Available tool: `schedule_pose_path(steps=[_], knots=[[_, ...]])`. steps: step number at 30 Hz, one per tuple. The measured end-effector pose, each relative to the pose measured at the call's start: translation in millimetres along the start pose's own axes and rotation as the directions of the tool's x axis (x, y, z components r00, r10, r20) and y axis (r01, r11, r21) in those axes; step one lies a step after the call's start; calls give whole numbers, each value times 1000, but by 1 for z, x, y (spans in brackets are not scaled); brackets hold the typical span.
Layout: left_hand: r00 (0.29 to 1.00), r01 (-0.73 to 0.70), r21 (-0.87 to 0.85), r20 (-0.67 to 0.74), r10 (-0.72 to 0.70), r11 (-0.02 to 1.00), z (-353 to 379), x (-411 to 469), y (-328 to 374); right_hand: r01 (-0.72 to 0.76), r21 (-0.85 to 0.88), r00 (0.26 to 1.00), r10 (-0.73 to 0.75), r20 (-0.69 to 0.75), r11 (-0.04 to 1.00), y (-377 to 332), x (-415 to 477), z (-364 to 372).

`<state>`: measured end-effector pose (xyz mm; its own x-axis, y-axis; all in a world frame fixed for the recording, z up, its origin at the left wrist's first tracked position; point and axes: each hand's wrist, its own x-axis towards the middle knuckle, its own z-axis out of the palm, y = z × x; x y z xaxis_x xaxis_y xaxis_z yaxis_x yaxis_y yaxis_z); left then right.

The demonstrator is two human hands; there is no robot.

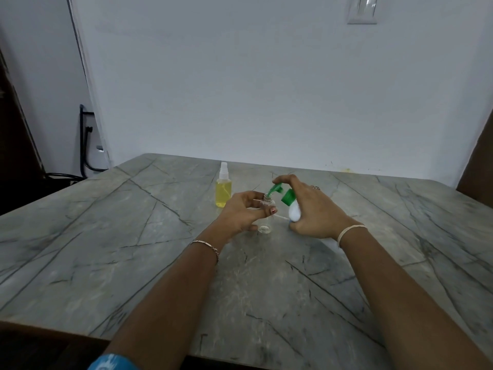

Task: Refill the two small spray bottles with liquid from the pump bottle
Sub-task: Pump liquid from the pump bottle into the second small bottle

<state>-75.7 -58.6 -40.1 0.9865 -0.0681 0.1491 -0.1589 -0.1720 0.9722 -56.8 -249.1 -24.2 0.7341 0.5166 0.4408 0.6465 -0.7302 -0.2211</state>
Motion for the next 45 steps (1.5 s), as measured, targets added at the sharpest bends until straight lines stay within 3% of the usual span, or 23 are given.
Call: schedule_pose_path(steps=[6,13,21,30,37,45], knots=[[1000,3,-6,11,-2,1000,-1,-1,0,1,46,1000,0,-26,999,-1,-1,6],[1000,-13,20,6,13,1000,0,-1,2,2,-73,1000,-1,14,997,1,-3,1],[1000,-17,22,11,16,1000,1,-1,3,-6,90,999,9,-37,996,-2,0,8],[1000,-8,13,9,8,1000,1,-2,3,-31,0,999,31,-37,1000,-2,-5,10],[1000,-16,32,16,16,999,1,-2,3,-44,56,997,47,-56,997,-4,-4,9],[999,-36,69,-18,37,997,0,-3,1,-62,8,996,62,-59,998,-3,-4,13]])
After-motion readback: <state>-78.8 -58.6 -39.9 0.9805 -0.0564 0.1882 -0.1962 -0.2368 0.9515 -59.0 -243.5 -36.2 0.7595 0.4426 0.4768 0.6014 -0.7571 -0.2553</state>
